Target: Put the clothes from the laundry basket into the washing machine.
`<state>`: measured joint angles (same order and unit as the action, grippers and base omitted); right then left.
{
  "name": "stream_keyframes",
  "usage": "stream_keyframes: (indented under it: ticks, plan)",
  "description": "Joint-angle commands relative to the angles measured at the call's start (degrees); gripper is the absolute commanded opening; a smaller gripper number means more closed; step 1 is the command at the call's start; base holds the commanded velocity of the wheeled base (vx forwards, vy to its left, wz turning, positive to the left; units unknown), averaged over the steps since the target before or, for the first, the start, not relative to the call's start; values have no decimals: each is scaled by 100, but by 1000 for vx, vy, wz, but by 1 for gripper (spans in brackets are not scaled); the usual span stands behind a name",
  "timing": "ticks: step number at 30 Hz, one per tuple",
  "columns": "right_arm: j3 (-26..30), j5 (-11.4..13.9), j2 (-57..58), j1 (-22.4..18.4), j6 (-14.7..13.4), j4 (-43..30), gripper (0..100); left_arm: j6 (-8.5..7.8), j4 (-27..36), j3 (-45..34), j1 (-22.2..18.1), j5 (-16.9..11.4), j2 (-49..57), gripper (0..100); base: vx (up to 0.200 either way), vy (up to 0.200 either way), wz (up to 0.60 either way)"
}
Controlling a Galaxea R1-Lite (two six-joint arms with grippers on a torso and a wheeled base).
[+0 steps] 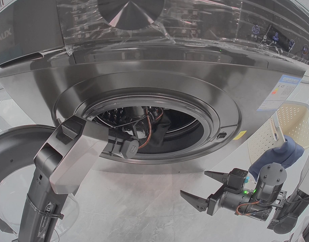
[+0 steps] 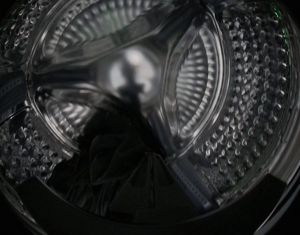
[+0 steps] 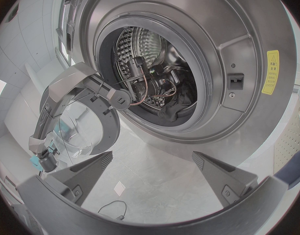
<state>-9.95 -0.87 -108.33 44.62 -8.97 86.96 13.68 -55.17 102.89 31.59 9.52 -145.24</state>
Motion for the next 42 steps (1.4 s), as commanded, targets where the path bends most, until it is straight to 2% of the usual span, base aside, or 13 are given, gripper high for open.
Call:
stream_keyframes:
  ticks: [1,5,6,10,15,17,20,23,26,32,33,39,42]
  plan:
    - [-7,-1,22,-14,1,6,100,21,-90,636,-12,164,-330,0,0,0,0]
    - [10,-1,22,-32,1,6,100,-5,-11,109,-12,234,-48,0,0,0,0]
    - [10,-1,22,-32,1,6,100,-14,-2,-129,-3,226,101,100,0,0,0]
    - [2,-1,13,-23,1,6,100,-23,95,-1104,76,76,734,100,0,0,0]
    - [2,-1,4,-6,1,6,100,-32,147,-1649,111,59,971,100,0,0,0]
    - [2,-1,13,21,1,6,100,-102,200,-1957,102,59,1041,100,0,0,0]
    - [10,-1,4,21,1,6,100,-199,332,-2106,58,59,1041,100,0,0,0]
    - [2,-10,4,21,1,6,100,-216,402,-2159,41,24,1015,100,0,0,0]
    - [-7,-1,-13,21,-8,6,100,-243,701,-2159,32,-223,936,100,0,0,0]
    - [2,-1,-13,3,1,6,100,-260,886,-2045,-74,-223,760,100,0,0,0]
    - [-7,-1,-13,3,-8,6,100,-269,938,-2036,-100,-223,725,0,0,0,0]
    - [-16,-1,-13,12,-8,6,100,-269,1035,-1922,-100,-249,690,0,0,0,0]
    - [-60,-10,-13,12,-17,6,100,-234,1105,-1579,-100,-249,576,0,0,0,0]
